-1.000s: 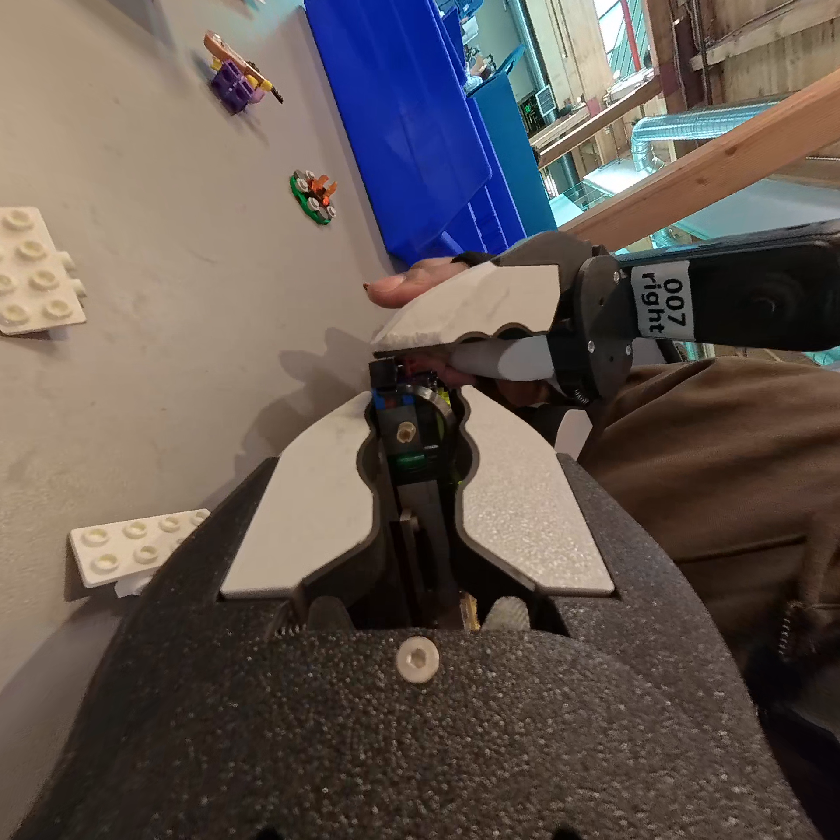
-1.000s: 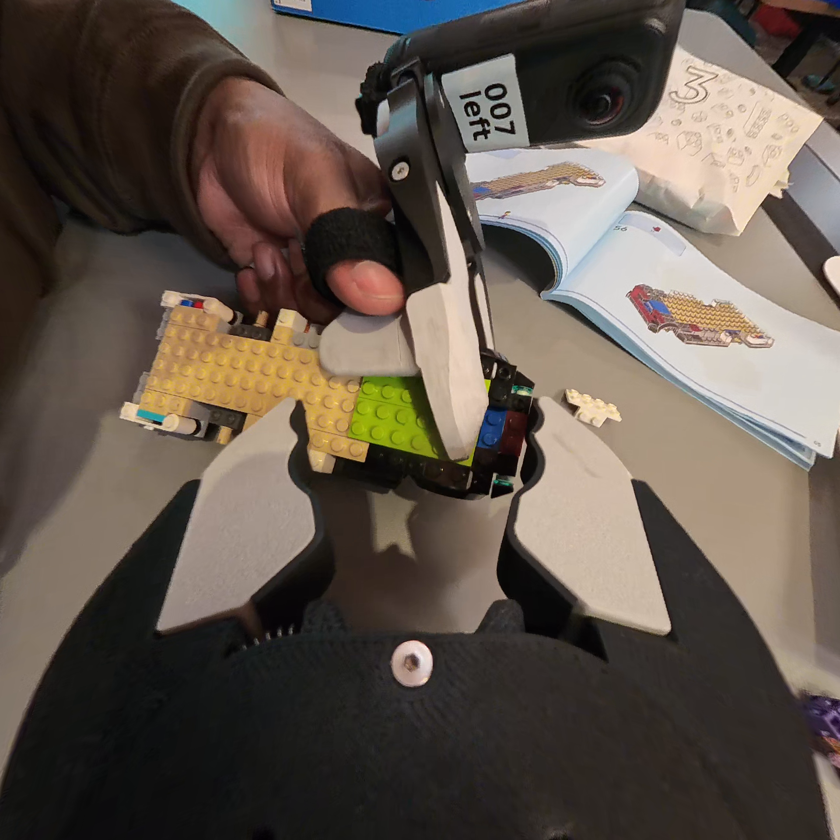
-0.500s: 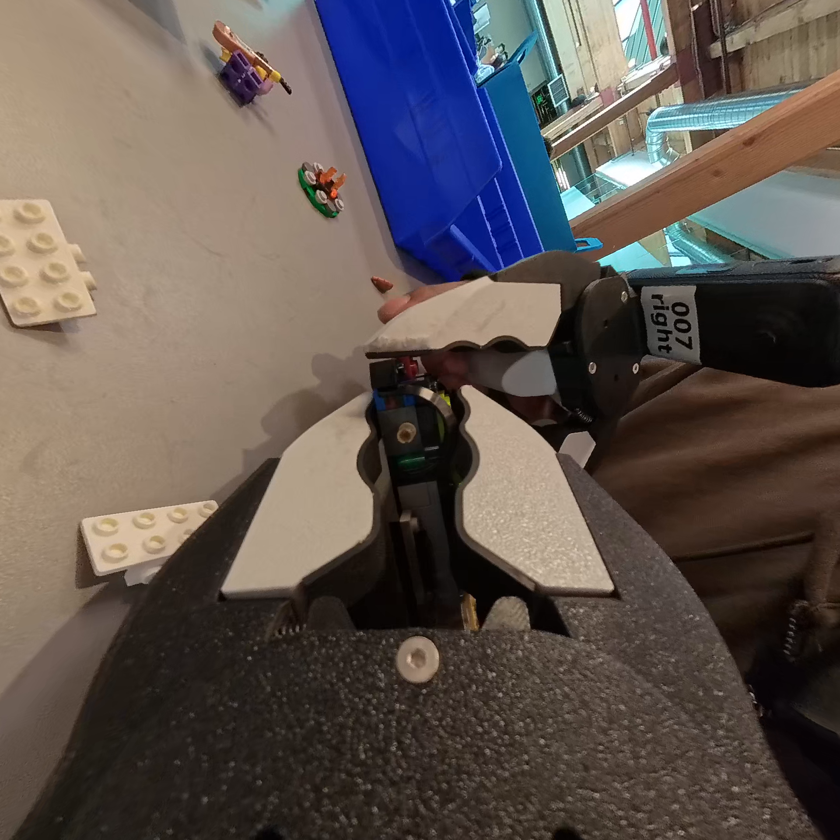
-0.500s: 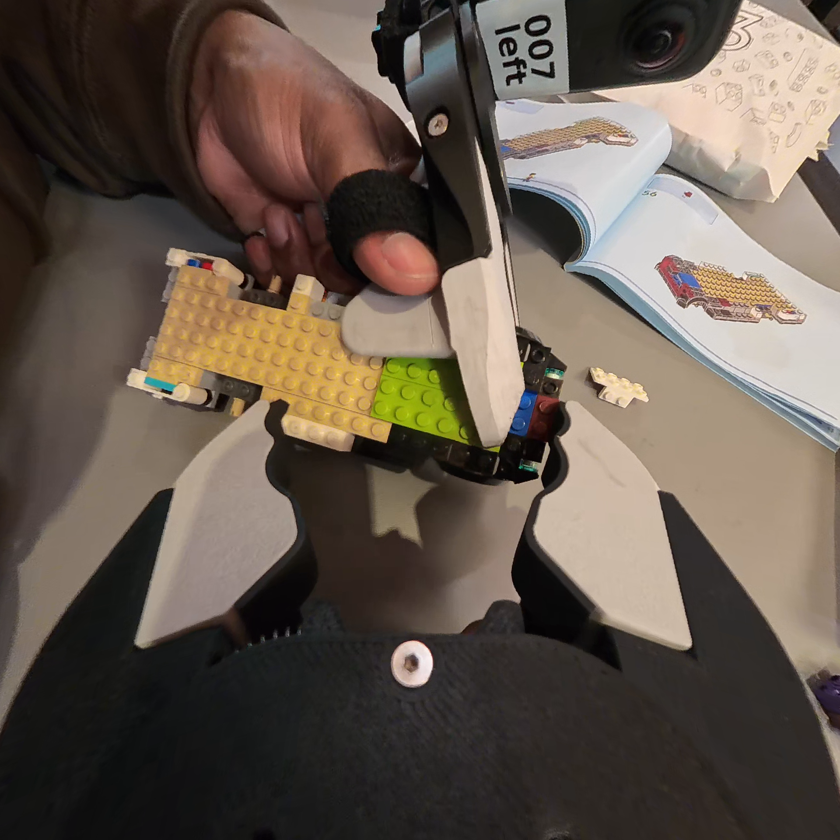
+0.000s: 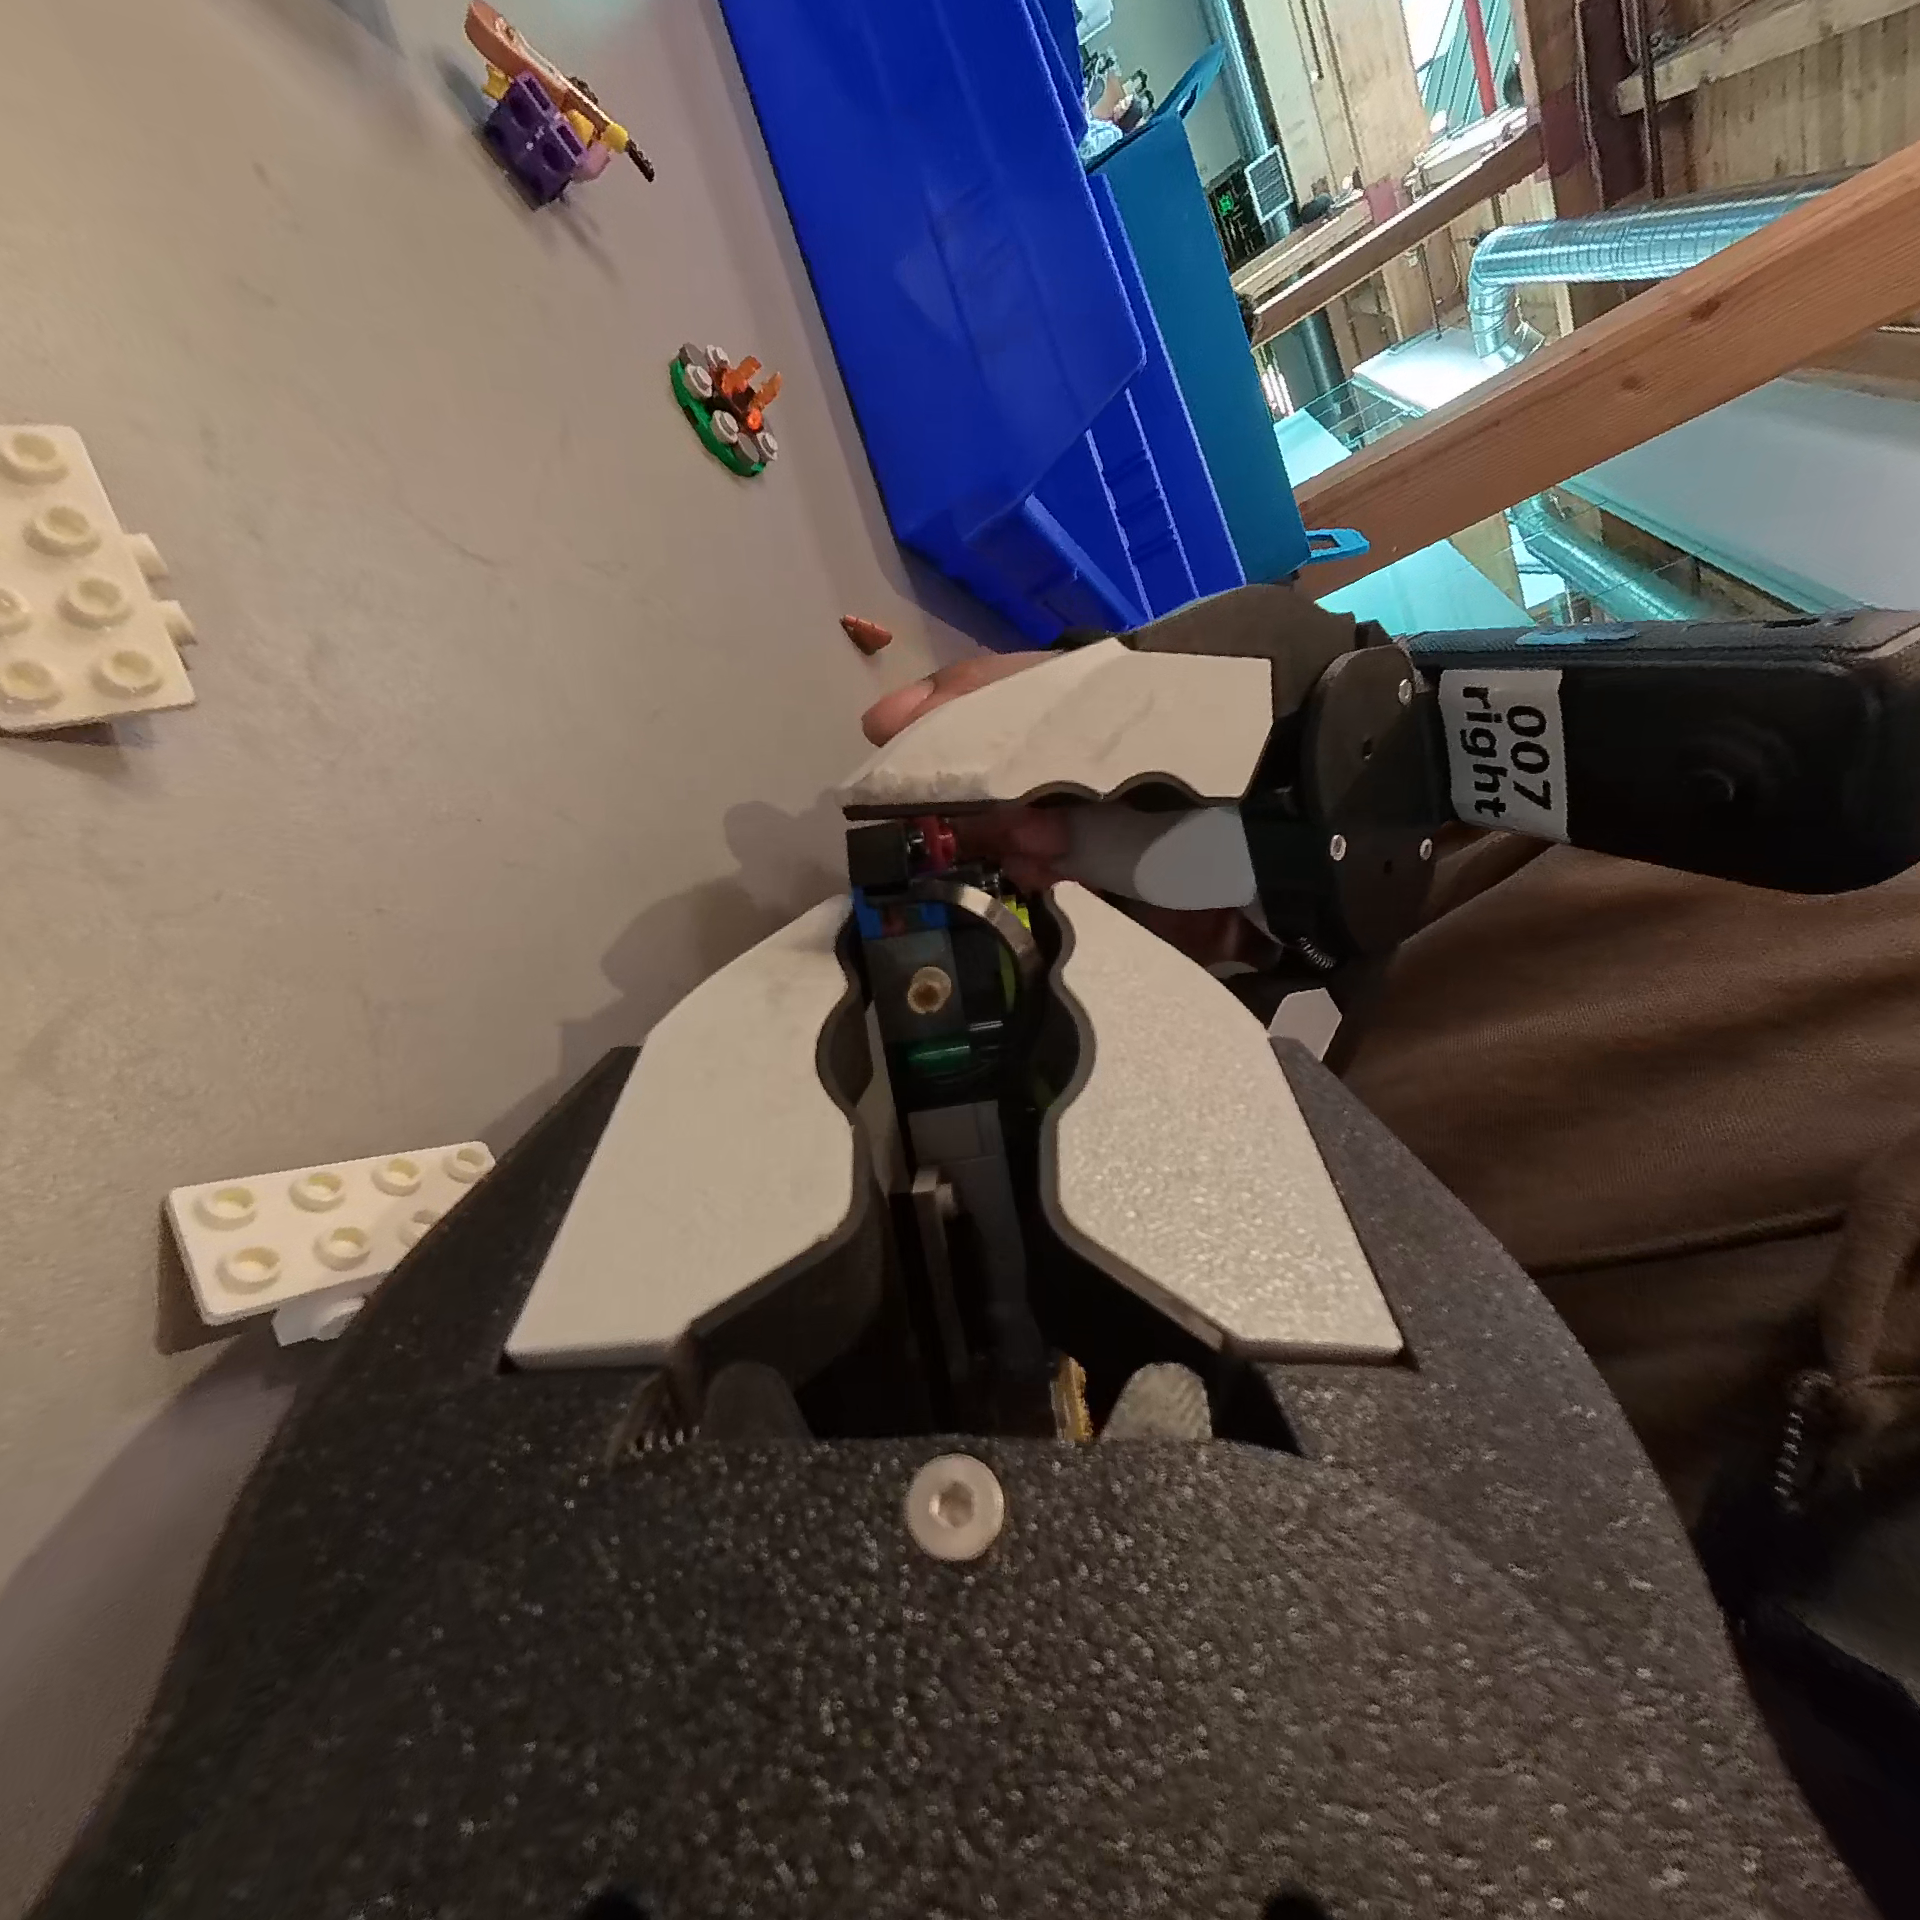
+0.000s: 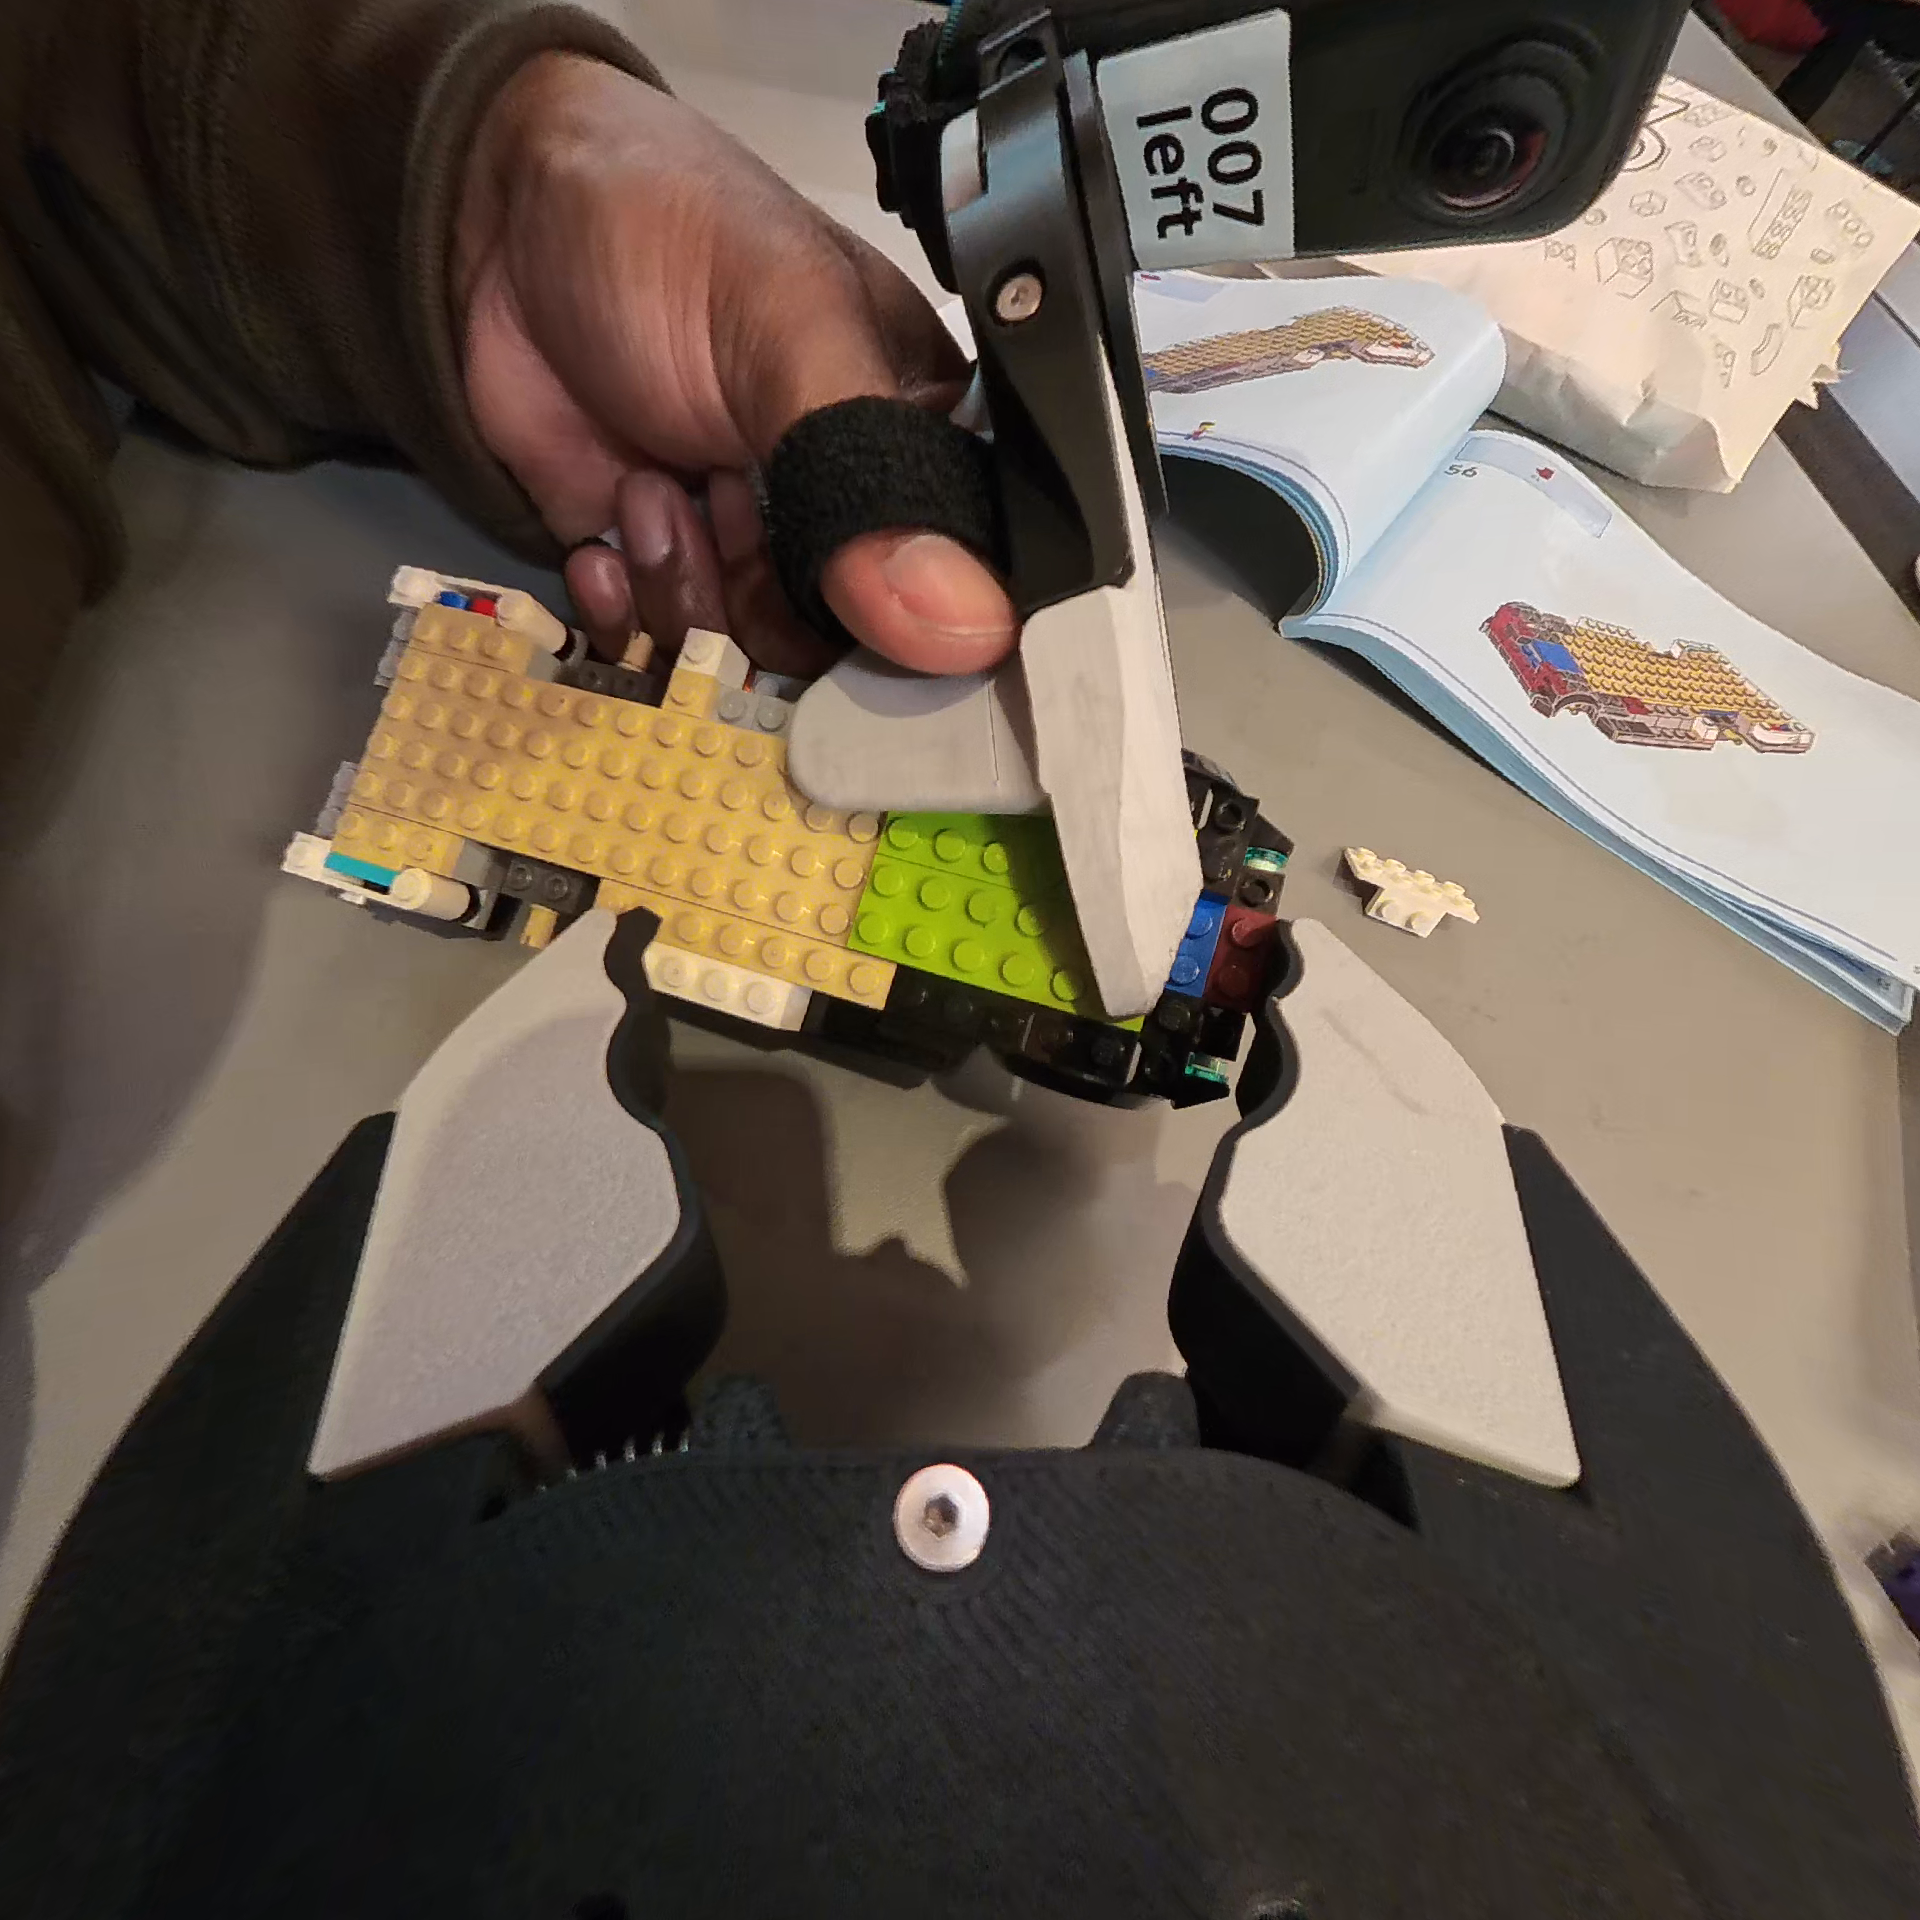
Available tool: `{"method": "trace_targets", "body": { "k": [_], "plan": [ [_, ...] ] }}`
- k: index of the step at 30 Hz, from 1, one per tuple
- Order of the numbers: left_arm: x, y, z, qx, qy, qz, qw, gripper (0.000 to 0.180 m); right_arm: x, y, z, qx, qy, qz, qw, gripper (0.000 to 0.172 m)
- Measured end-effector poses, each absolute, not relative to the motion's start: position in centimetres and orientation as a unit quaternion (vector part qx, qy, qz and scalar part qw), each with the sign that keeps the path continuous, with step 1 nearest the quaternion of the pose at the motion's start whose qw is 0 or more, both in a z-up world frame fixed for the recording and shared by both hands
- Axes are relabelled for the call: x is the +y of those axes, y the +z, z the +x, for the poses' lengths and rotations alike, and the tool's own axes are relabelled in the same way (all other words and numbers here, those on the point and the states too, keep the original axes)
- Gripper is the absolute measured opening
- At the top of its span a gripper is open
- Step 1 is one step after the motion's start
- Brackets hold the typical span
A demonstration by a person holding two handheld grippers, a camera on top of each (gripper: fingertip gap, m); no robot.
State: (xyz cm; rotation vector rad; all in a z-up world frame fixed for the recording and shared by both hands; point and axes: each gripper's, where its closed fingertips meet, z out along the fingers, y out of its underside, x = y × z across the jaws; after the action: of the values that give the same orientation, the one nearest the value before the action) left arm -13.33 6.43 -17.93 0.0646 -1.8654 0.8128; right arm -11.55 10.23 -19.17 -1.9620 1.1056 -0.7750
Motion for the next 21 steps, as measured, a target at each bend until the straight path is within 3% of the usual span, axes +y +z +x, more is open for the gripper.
{"method": "trace_targets", "body": {
  "k": [13,16,21],
  "plan": [
    [6.54,-17.77,-13.53,-0.776,0.338,0.021,0.532,0.029,10.33,-18.89,-11.67,0.42,-0.325,-0.759,0.376,0.11],
    [6.66,-17.68,-13.67,-0.775,0.339,0.014,0.533,0.029,10.07,-18.52,-11.71,0.419,-0.329,-0.756,0.381,0.101],
    [6.58,-17.67,-13.65,-0.775,0.339,0.016,0.533,0.029,9.94,-18.48,-11.82,0.424,-0.316,-0.757,0.383,0.101]
  ]
}}
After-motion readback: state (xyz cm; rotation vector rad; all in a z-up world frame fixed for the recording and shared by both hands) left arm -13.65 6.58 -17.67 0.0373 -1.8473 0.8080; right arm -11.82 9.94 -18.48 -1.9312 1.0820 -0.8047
